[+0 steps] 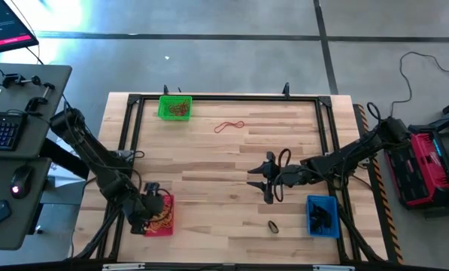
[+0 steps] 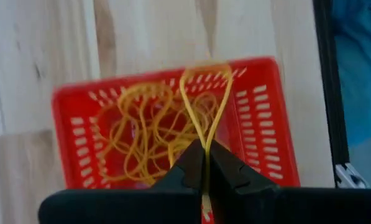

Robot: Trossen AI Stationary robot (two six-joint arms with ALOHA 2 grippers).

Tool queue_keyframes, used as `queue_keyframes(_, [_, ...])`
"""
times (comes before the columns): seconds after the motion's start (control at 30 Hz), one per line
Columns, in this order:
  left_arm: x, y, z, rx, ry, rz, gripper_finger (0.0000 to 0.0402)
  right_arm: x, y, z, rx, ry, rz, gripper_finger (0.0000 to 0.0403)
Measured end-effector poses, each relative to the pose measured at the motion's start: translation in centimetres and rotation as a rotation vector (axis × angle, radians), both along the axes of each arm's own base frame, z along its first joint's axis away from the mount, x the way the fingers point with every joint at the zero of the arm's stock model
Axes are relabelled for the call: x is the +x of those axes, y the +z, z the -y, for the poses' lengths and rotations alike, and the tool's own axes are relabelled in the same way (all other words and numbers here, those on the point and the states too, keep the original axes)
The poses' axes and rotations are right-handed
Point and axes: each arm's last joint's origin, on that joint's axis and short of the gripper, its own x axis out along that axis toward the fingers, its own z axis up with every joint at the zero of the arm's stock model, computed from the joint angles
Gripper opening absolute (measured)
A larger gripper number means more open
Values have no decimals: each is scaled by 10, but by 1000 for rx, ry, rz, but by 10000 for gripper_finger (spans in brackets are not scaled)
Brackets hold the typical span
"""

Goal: Sort rubber bands into baskets
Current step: Put the yellow rubber band into the red bin, then put the red rubber band into the green bin

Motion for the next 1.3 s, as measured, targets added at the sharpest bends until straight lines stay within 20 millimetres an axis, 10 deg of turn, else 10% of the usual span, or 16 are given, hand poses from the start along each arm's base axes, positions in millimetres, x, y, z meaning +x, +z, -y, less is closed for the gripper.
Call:
queue_keyframes(0.7, [8,-4,-11,11,156,-11,99,0,0,2,-24,-32,-3,181])
queue_keyframes(1.0, [49,-2,-61,89,232,63,7,4,0,16,-23,-87,-3,181])
queue_keyframes(1.3, [96,6,-131,150,312,282,1,4,-2,19,-22,-91,-26,181])
